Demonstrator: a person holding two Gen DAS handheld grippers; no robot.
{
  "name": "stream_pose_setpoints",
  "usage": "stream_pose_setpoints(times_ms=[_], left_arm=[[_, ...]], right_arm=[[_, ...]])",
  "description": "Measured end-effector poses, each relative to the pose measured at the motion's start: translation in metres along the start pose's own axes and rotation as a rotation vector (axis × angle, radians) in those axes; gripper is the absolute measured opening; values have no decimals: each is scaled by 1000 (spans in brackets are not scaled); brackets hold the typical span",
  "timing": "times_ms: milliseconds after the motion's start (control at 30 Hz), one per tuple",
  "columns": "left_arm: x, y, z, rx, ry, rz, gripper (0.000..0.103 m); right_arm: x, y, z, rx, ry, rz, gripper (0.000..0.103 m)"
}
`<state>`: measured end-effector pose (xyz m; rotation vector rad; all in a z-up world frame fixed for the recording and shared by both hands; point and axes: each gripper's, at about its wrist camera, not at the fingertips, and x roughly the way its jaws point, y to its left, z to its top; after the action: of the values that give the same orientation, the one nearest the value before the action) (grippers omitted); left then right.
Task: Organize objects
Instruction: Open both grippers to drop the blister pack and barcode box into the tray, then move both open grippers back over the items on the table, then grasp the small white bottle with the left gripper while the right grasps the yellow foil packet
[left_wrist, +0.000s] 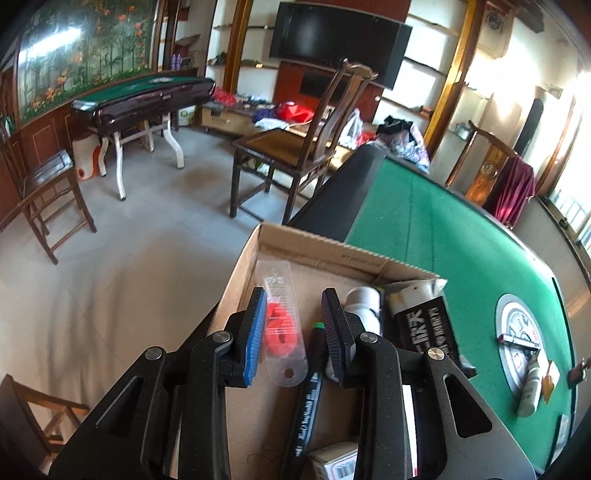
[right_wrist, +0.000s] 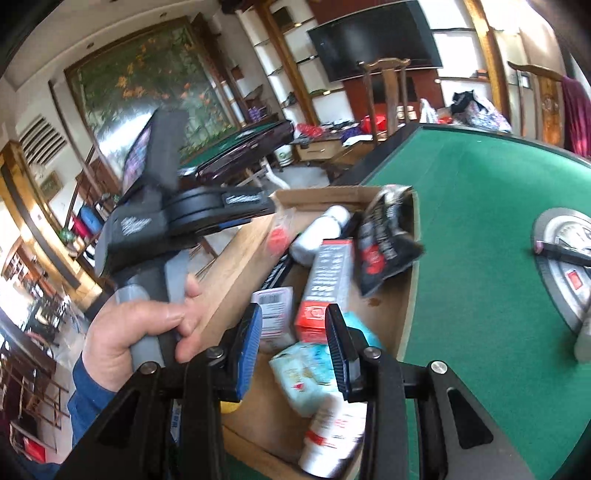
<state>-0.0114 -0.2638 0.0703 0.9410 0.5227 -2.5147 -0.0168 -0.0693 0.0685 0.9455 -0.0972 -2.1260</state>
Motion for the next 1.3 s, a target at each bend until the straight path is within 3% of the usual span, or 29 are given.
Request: stream_pose_setpoints(times_ms=[267, 467, 500, 533, 600, 733, 867, 1033, 1167, 1300], left_arm=[[-20, -25, 1, 105, -95, -61, 31], [-32, -64, -7, 209, -69, -106, 31], [-34, -75, -11, 238, -59, -117, 34], [-38, -88, -15, 274, -51, -132, 42], [-44, -111, -25, 319, -44, -159, 54], [-48, -171, -50, 425, 57, -290, 55], [-44, -223, -75, 532, 152, -353, 56], [-22, -281, -107, 668, 257, -354, 56], [-3, -310, -119, 712, 351, -379, 56], [5, -328, -125, 760, 363, -351, 56]], right_arm=[[-42, -62, 4, 103, -74, -91, 35], [-90, -123, 2, 198, -158, -222, 38], [-99, -134, 0, 223, -172, -249, 43], [-106, -145, 0, 253, -185, -265, 48], [-121, -170, -1, 325, -200, -286, 51], [-153, -210, -10, 451, -233, -304, 51], [-173, -228, -17, 489, -248, -368, 56], [-195, -246, -23, 550, -285, -364, 56], [-211, -259, -26, 609, -321, -355, 57], [-220, -269, -29, 658, -344, -339, 58]])
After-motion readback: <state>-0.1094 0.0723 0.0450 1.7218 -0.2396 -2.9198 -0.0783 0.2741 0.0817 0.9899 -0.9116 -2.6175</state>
